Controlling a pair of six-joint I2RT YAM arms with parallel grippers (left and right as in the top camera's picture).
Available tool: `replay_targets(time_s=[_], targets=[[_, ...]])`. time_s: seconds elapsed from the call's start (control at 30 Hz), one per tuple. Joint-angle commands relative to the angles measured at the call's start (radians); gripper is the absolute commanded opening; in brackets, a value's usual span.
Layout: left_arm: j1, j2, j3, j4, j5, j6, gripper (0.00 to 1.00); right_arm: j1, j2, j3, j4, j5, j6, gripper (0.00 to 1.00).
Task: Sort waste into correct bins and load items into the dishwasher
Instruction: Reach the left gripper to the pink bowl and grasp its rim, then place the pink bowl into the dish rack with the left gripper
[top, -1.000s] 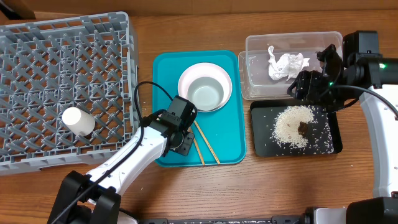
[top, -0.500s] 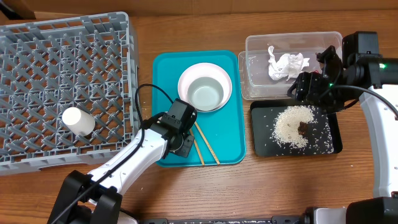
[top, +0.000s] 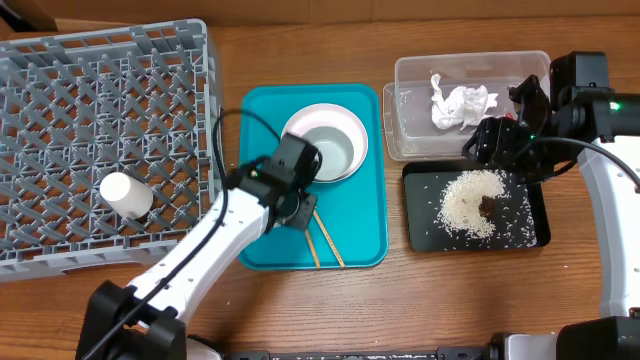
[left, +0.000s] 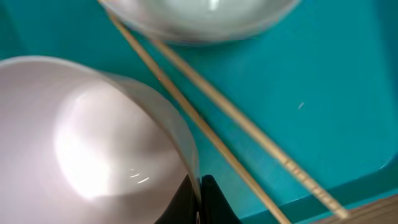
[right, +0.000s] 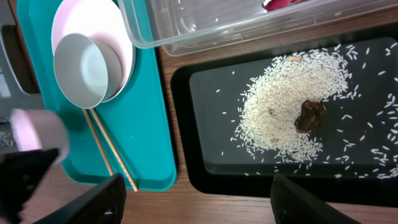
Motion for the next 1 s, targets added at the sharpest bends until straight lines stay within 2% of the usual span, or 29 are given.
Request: replay_targets(time_s=[0.0, 0.17, 0.23, 0.33, 0.47, 0.57, 0.73, 0.97], targets=[[0.031, -0.017, 0.170, -0.062, -0.034, -0.014, 0.04, -0.001, -0.004, 0.015, 0.004, 0.003, -0.001, 0.76], [0.166, -0.018, 0.341, -0.137, -0.026, -0.005, 0.04, -0.001, -0.004, 0.015, 0.005, 0.003, -0.001, 0.76], [0.233, -0.018, 0.385, -0.138, 0.041, 0.037, 0.04, -0.001, -0.004, 0.015, 0.005, 0.006, -0.001, 0.76], [0.364, -0.018, 0.428, -0.132, 0.182, 0.108, 0.04, -0.001, -0.004, 0.015, 0.005, 0.007, -0.001, 0.76], [0.591, -0.005, 0.428, -0.109, 0.508, 0.206, 0.04, -0.001, -0.004, 0.015, 0.004, 0.007, -0.001, 0.76], [0.723, 0.032, 0.427, -0.100, 0.695, 0.236, 0.04, -0.001, -0.004, 0.015, 0.004, 0.006, -0.001, 0.76], [0.864, 0.150, 0.427, -0.081, 0.965, 0.279, 0.04, -0.001, -0.004, 0.015, -0.003, 0.007, -0.001, 0.76], [0.974, 0.336, 0.427, -0.014, 1.305, 0.319, 0.04, -0.001, -0.004, 0.015, -0.003, 0.007, -0.001, 0.76]])
